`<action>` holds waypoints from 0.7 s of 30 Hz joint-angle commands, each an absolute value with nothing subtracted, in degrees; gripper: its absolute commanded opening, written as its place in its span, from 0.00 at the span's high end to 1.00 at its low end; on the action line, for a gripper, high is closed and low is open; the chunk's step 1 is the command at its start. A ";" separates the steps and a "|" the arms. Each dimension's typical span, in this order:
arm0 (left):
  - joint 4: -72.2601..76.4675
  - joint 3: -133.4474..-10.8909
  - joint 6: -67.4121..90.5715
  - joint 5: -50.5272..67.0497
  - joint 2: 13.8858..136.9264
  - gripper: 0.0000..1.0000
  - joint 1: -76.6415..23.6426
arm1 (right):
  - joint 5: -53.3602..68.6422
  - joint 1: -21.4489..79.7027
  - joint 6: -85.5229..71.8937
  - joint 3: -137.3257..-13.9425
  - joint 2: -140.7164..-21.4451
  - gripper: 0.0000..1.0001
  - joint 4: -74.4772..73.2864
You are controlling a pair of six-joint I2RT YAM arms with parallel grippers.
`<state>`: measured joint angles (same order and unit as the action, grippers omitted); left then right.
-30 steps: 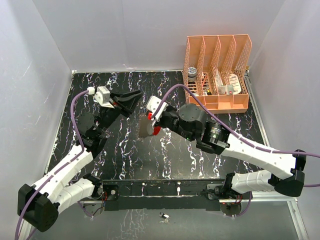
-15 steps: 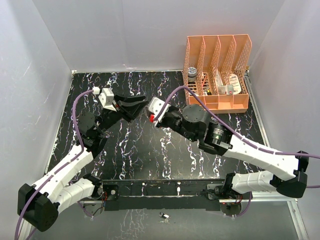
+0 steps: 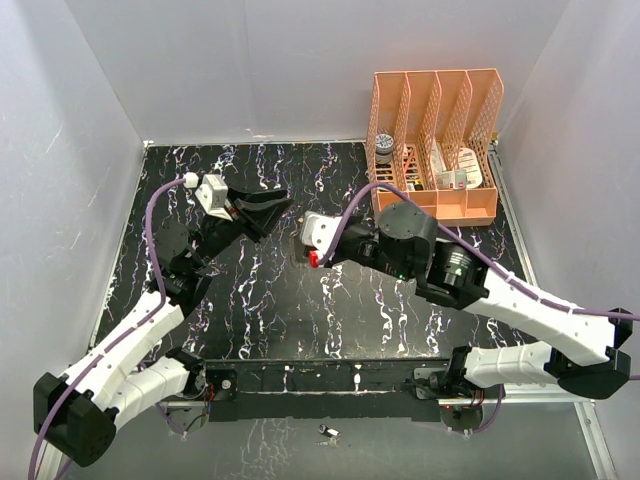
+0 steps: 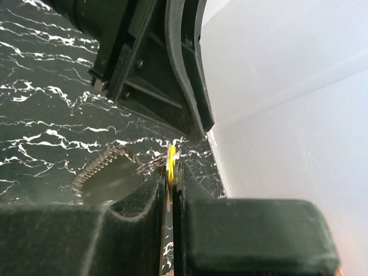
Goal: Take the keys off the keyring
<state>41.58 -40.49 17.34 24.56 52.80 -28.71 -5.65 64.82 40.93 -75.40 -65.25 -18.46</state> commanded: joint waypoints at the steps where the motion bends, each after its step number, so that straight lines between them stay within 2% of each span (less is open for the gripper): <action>1: 41.40 -42.92 16.92 25.77 50.67 0.74 -28.52 | 0.83 64.95 43.48 -84.40 -65.52 1.00 -23.02; 10: 39.78 -44.37 17.09 29.24 48.93 0.73 -28.54 | 3.50 64.91 47.02 -96.52 -72.90 1.00 -36.13; 21: 25.06 -49.21 12.69 18.22 44.08 0.75 -28.56 | 4.11 65.08 59.41 -103.50 -76.20 1.00 -45.05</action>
<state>30.74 -46.09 15.38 22.87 46.57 -28.71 3.38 64.88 54.15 -96.29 -75.29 -43.00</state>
